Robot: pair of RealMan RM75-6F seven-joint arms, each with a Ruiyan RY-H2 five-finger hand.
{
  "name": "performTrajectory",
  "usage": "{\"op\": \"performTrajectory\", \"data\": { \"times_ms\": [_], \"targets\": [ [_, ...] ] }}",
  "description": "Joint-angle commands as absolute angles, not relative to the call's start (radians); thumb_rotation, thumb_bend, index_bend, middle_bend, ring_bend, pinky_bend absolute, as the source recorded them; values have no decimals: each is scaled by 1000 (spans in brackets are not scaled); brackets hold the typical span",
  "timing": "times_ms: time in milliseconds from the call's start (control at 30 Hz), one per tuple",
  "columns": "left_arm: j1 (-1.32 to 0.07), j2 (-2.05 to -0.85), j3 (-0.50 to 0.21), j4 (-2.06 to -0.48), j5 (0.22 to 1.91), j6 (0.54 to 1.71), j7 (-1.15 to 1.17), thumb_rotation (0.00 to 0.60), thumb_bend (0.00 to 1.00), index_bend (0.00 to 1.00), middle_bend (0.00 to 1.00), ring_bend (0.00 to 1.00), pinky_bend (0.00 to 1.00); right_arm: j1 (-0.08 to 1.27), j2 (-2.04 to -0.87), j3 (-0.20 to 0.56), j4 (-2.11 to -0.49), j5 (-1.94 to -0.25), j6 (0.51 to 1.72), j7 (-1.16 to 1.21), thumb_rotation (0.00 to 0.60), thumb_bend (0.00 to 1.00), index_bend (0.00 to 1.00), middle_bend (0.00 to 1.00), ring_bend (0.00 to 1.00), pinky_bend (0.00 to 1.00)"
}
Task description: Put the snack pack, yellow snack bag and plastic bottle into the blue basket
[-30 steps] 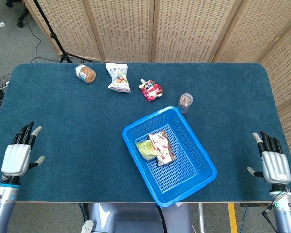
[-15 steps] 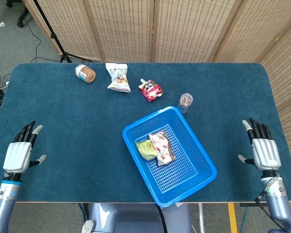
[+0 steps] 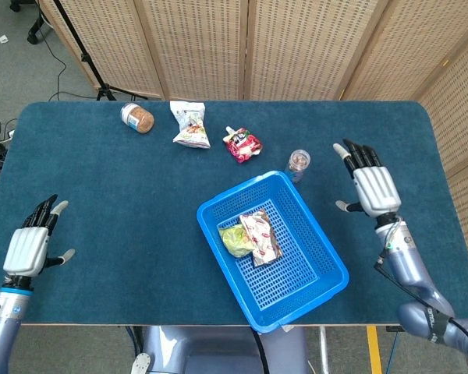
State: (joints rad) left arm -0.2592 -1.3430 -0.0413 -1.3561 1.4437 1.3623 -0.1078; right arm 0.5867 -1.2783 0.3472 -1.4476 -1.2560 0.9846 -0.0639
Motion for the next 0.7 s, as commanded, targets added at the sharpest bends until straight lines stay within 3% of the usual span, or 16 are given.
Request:
{"op": "performTrajectory", "data": {
  "times_ms": [33,700],
  "targets": [
    [-261,-1342,-46,-1350,1439,1352,-119,600,162,119,0,50,205,666,-1316,365,-1364,-1219,890,-59,600,105,0,0,0,50],
    [-272,-1356,-34,-1345,1450,1299,-115,600,165,119,0,50,205,902,-1414,317,-1100,-1172,561,9,600,105,52,0,0,75]
  ]
}}
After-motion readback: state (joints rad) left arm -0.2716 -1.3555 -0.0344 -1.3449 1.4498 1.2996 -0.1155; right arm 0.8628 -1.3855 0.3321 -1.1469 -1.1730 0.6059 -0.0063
